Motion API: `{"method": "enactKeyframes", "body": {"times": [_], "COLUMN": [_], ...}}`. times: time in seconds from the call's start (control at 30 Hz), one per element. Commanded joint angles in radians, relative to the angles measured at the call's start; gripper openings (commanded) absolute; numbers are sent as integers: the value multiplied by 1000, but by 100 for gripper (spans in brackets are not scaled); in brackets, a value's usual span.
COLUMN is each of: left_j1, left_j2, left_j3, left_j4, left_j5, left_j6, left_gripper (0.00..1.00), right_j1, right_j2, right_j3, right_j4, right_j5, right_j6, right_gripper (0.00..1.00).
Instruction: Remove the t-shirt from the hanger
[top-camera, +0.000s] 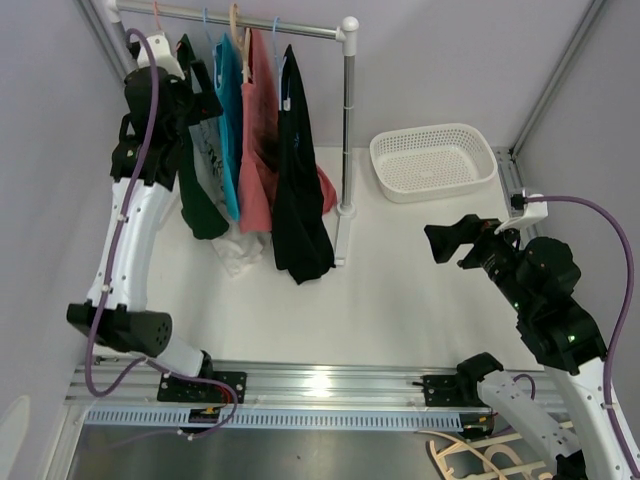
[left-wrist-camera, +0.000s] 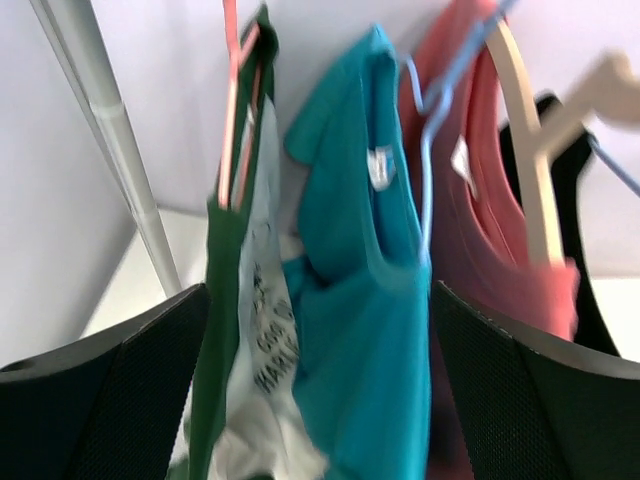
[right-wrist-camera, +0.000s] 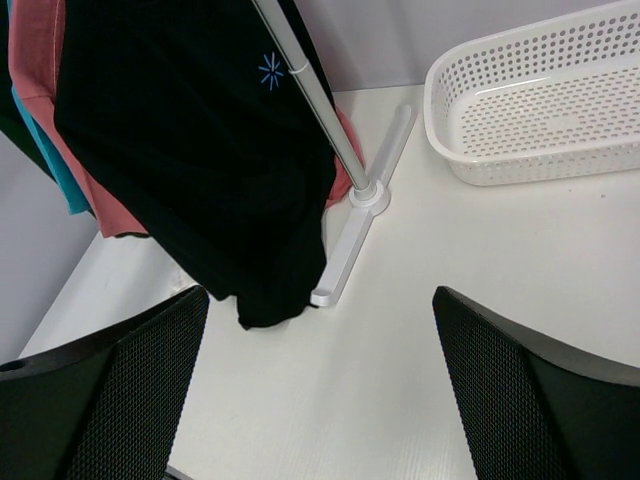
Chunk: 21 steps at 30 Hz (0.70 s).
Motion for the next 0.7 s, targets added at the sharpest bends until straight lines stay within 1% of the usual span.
{"method": "enactKeyframes", "body": {"times": [0.0, 0.03, 0.07, 0.13, 0.17, 0.23, 0.37, 0.4, 0.5, 0.67], "left_j1": [13, 16, 22, 47, 57, 80, 116, 125, 137, 137], "left_j2": [69, 89, 109, 167, 183, 214, 266, 276, 329, 407], "left_j3": [116, 128, 190, 241, 295, 313, 382, 389, 435, 488], "left_j4": [71, 75, 63, 36, 29, 32, 25, 28, 17, 0], "left_j5": [-77, -88, -94, -90, -81, -44, -21, -13, 8, 61], "left_j6": [71, 77, 77, 64, 53, 53, 32, 31, 31, 18], "left_gripper": [96, 96, 96, 96, 96, 95, 92, 90, 87, 72], "right_j1": [5, 5, 5, 5, 5, 5, 5, 5, 5, 5], "right_j2": [-11, -11, -11, -8, -7, -4, 7, 12, 27, 38], "right_j3": [-3, -3, -6, -8, -9, -11, -19, -19, -20, -20], "right_j4": [37, 35, 35, 35, 35, 35, 45, 45, 51, 55], "right_j5": [-21, -20, -46, -41, -38, -35, -41, -48, -52, -55], "right_j6": [-18, -19, -21, -24, -26, -32, -32, -33, -32, -32], "right_gripper": [99, 100, 99, 99, 100, 100, 100, 99, 99, 99]}}
